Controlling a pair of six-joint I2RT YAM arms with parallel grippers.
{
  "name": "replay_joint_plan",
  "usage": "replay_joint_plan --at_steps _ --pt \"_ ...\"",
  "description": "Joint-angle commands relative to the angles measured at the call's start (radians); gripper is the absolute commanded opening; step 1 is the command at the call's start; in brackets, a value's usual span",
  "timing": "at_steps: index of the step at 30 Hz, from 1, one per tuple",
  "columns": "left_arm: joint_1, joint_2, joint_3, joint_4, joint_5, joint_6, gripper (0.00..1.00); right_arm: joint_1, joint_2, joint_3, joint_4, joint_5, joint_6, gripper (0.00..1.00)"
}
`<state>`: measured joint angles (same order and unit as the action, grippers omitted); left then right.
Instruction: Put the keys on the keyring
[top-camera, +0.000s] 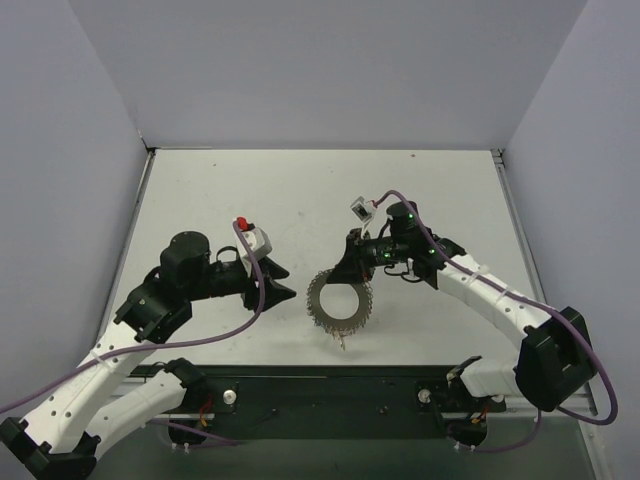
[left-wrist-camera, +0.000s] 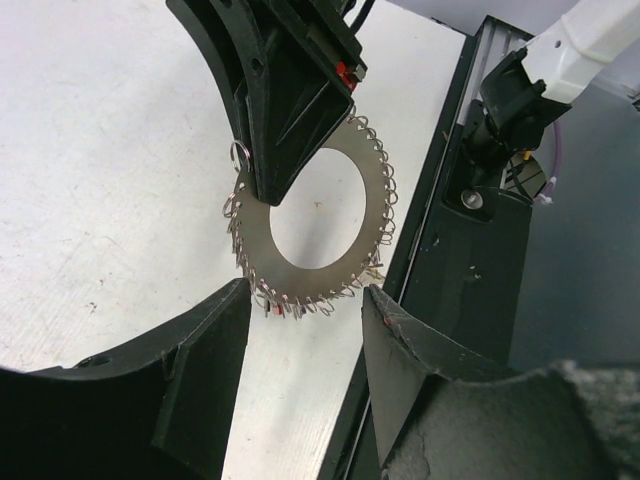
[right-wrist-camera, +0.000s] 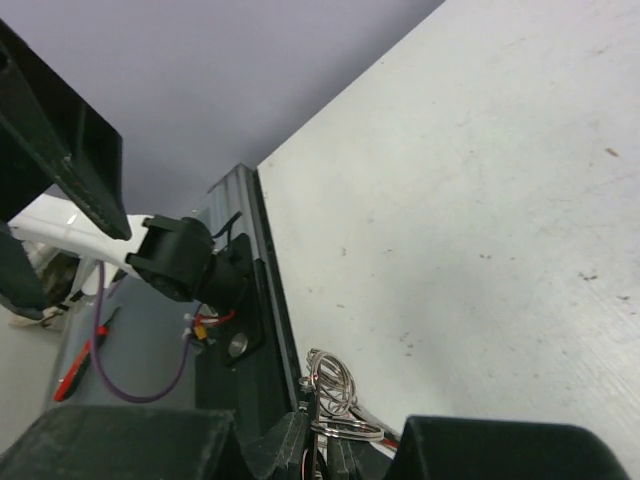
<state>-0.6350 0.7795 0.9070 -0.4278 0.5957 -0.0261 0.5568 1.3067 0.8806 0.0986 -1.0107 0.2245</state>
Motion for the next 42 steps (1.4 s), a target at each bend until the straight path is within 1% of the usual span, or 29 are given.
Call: replay_joint_plan --at_steps 1,5,6,9,10,11,12,13,15,17,24,26,27,29,30,34,36,40,42 --pt "0.006 -0.006 -0.008 0.001 -0.039 0.018 0.58 -0.006 0.008 0.070 -0.072 0.110 -0.069 0.00" --pt "0.006 -0.009 -0.014 0.003 -0.053 0.022 0.58 -0.008 0.031 0.075 -0.123 0.231 -0.083 0.00" --pt "0.006 -0.009 -0.016 0.003 -0.060 0.022 0.58 -0.006 0.035 0.075 -0.138 0.297 -0.083 0.00" --pt "0.008 -0.013 -0.019 0.001 -0.068 0.022 0.58 0.005 0.049 0.089 -0.195 0.411 -0.086 0.00" --pt "0.008 -0.013 -0.020 0.001 -0.071 0.022 0.58 0.008 0.051 0.093 -0.207 0.481 -0.088 0.00" --pt "0.008 -0.013 -0.022 0.003 -0.074 0.022 0.58 0.012 0.049 0.096 -0.217 0.516 -0.088 0.00" --pt "0.008 -0.013 -0.023 0.001 -0.077 0.022 0.58 0.021 0.037 0.095 -0.223 0.547 -0.083 0.00" --pt "0.008 -0.011 -0.026 0.001 -0.079 0.046 0.58 0.026 0.028 0.093 -0.226 0.620 -0.079 0.00" --pt "0.008 -0.011 -0.028 0.001 -0.083 0.046 0.58 0.043 -0.004 0.083 -0.224 0.676 -0.074 0.00" --pt "0.009 -0.010 -0.031 0.003 -0.085 0.049 0.58 0.054 -0.036 0.075 -0.224 0.772 -0.070 0.00" --pt "0.011 0.000 -0.042 0.011 -0.094 0.054 0.58 0.094 -0.125 0.041 -0.206 0.968 -0.068 0.00" --pt "0.012 0.003 -0.045 0.012 -0.094 0.055 0.58 0.126 -0.153 0.034 -0.195 1.006 -0.085 0.00" --pt "0.014 0.004 -0.045 0.014 -0.094 0.055 0.58 0.144 -0.162 0.031 -0.192 1.082 -0.089 0.00" --pt "0.014 0.004 -0.045 0.015 -0.094 0.057 0.58 0.187 -0.173 0.027 -0.189 1.126 -0.112 0.00" --pt "0.015 0.007 -0.045 0.020 -0.094 0.057 0.58 0.196 -0.170 0.029 -0.189 1.171 -0.119 0.00" --pt "0.018 0.012 -0.045 0.026 -0.099 0.057 0.58 0.236 -0.110 0.041 -0.209 1.242 -0.148 0.00" --pt "0.020 0.012 -0.045 0.027 -0.100 0.057 0.58 0.256 -0.057 0.026 -0.194 1.268 -0.157 0.00" --pt "0.023 0.003 -0.039 0.018 -0.100 0.057 0.58 0.305 0.046 0.011 -0.177 1.388 -0.157 0.00" --pt "0.023 -0.006 -0.039 0.018 -0.106 0.054 0.58 0.356 0.097 0.005 -0.159 1.431 -0.149 0.00"
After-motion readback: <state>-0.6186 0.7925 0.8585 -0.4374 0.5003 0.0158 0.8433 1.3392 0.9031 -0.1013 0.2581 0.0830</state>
